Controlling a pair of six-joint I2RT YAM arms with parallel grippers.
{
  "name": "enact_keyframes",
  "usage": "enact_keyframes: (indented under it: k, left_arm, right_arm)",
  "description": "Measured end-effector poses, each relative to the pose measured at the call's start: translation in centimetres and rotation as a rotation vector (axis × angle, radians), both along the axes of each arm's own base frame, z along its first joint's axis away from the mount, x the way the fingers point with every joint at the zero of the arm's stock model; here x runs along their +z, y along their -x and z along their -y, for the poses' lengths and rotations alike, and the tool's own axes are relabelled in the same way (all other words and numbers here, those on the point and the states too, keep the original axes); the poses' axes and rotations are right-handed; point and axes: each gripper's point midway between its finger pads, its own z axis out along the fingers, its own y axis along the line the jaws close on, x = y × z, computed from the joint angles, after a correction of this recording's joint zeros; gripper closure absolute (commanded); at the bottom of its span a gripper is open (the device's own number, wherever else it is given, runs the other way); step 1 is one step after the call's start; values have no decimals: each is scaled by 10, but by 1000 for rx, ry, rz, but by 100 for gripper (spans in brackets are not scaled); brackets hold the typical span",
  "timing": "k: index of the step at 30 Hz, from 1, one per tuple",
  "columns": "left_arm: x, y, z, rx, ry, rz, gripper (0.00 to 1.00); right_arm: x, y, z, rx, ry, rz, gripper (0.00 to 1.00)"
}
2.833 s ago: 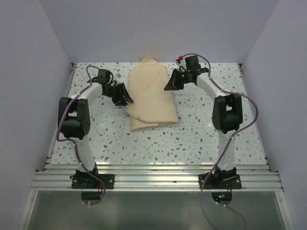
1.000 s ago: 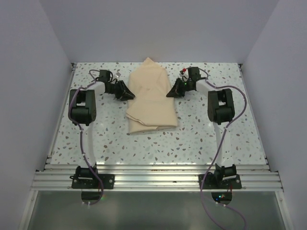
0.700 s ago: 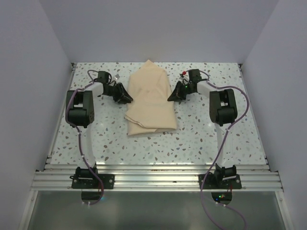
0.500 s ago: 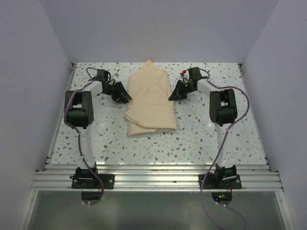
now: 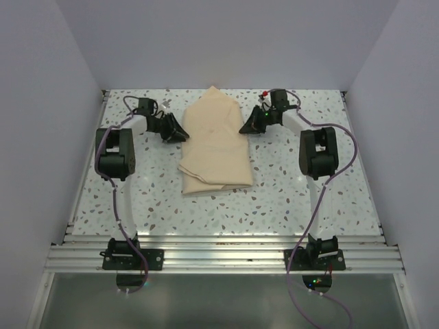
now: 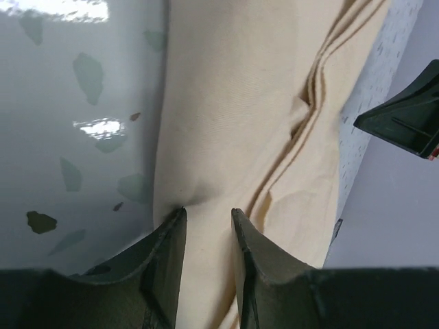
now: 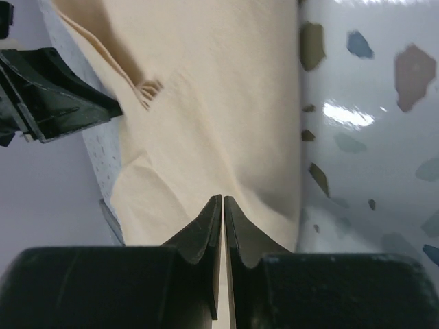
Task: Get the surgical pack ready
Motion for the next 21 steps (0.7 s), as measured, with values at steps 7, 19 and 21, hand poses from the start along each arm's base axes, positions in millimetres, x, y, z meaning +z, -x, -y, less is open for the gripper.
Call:
enact_keyframes:
  k: [7,19,21]
  left_arm:
    - [-17,6,1,2,28,-60,64]
    - [-2,-2,1,12,27,-21,59]
    - [7,-9,4,28,43,11,59]
  right_arm:
    - [-47,31,9,5,-15,-150,92]
    - [1,-11,-4,-13,-10,-10,91]
    - [13,-17,-18,-4,-36,27,91]
